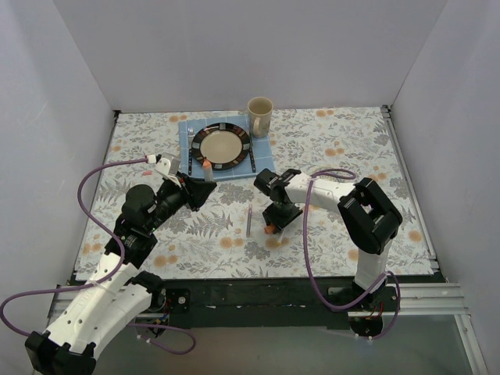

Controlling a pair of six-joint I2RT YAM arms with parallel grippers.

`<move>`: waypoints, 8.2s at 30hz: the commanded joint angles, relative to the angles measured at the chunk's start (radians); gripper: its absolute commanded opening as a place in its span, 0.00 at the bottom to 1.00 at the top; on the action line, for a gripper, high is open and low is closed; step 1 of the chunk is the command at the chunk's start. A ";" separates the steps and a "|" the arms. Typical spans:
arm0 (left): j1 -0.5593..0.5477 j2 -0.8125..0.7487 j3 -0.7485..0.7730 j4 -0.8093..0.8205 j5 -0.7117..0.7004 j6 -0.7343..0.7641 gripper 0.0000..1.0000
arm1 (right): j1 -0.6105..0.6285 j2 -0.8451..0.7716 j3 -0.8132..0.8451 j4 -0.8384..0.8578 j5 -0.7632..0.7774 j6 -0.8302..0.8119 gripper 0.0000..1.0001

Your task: Insert the pens into the pen caps

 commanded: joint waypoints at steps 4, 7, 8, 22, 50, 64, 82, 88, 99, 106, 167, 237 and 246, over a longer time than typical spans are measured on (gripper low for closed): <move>-0.002 -0.002 0.009 0.016 0.001 0.010 0.00 | -0.004 0.013 -0.042 -0.030 0.111 -0.019 0.38; -0.002 0.001 0.011 0.016 0.004 0.010 0.00 | -0.004 0.016 -0.056 0.018 0.108 -0.057 0.34; -0.002 0.003 0.009 0.016 0.001 0.011 0.00 | -0.004 0.019 -0.054 0.030 0.108 -0.100 0.20; -0.005 0.046 0.006 0.031 0.073 0.004 0.00 | -0.004 -0.237 -0.010 0.348 0.310 -0.751 0.01; -0.011 0.196 0.038 0.030 0.271 0.002 0.00 | 0.124 -0.418 0.176 0.871 0.051 -1.087 0.01; -0.011 0.162 0.035 0.024 0.224 0.008 0.00 | 0.199 -0.401 0.182 0.800 0.165 -1.166 0.01; -0.011 0.150 0.037 0.021 0.173 0.004 0.00 | 0.314 -0.390 0.082 0.704 0.343 -1.085 0.01; -0.011 0.115 0.023 0.033 0.132 -0.002 0.00 | 0.371 -0.363 0.038 0.652 0.429 -1.005 0.01; -0.013 0.106 0.017 0.038 0.113 0.001 0.00 | 0.386 -0.482 -0.101 0.805 0.245 -0.947 0.22; -0.011 0.110 0.012 0.071 0.187 -0.007 0.00 | 0.386 -0.556 -0.133 0.842 0.231 -0.935 0.59; -0.013 -0.379 -0.035 -0.151 -0.508 0.048 0.00 | 0.093 0.453 0.541 0.641 -0.792 -2.449 0.71; -0.013 -0.046 -0.202 0.029 -0.014 -0.306 0.00 | 0.018 -0.206 0.265 0.682 -0.054 -1.295 0.01; -0.020 0.035 -0.227 0.234 0.116 -0.326 0.00 | 0.056 -0.294 0.188 0.879 0.033 -1.093 0.01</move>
